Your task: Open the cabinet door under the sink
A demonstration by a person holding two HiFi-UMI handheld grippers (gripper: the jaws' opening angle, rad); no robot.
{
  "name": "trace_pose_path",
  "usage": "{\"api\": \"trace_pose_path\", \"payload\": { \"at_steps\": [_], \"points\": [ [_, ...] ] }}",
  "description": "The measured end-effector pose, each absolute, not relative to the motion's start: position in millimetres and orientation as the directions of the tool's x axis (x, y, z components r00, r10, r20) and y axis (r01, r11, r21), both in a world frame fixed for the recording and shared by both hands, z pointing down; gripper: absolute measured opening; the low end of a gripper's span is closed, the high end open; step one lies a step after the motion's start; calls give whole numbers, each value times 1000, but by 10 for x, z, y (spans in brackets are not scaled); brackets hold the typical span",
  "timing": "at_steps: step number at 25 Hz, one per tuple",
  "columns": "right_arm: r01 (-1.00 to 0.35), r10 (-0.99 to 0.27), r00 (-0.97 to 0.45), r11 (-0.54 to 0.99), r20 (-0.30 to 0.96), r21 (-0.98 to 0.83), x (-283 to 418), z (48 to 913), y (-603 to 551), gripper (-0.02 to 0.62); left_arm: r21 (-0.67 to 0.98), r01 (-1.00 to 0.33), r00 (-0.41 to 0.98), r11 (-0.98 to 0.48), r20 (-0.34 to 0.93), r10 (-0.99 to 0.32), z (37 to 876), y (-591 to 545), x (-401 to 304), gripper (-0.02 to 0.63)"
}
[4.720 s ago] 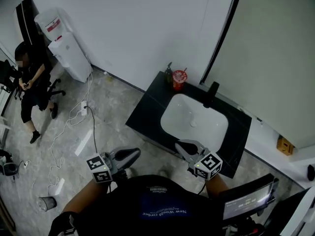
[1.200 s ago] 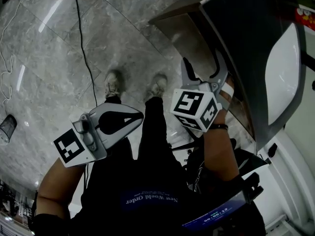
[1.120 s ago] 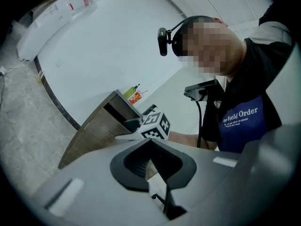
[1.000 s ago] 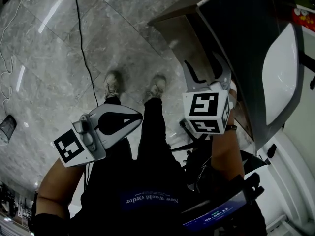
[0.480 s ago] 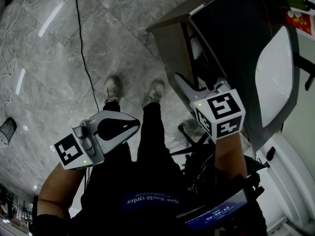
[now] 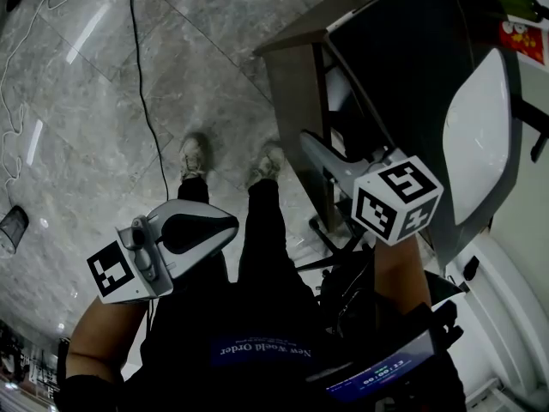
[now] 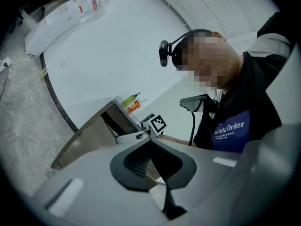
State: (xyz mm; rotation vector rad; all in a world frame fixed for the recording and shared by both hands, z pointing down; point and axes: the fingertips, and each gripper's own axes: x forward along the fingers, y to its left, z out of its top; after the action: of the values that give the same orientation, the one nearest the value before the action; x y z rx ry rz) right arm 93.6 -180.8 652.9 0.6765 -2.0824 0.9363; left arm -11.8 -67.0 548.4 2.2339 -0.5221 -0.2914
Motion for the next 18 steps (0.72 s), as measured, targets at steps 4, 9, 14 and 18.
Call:
{"api": "trace_pose_path", "payload": {
  "at_steps": [4, 9, 14, 18],
  "points": [
    [-707, -176, -616, 554, 768, -440, 857, 6516, -1774, 228, 764, -265, 884, -588, -51, -465, 5452, -693, -114, -1],
    [-697, -170, -641, 537, 748, -475, 704, 6519, -1716, 217, 767, -256, 877, -588, -71, -475, 5366, -745, -111, -2],
    [-748, -223, -588, 517, 777, -417, 633, 6620, -1786, 134, 743, -273, 875, -611, -73, -479, 5280, -758, -181, 0],
    [-767, -236, -571, 495, 787, -408, 542, 6638, -1808, 117, 740, -285, 861, -609, -82, -502, 5225, -754, -349, 0]
  ]
}}
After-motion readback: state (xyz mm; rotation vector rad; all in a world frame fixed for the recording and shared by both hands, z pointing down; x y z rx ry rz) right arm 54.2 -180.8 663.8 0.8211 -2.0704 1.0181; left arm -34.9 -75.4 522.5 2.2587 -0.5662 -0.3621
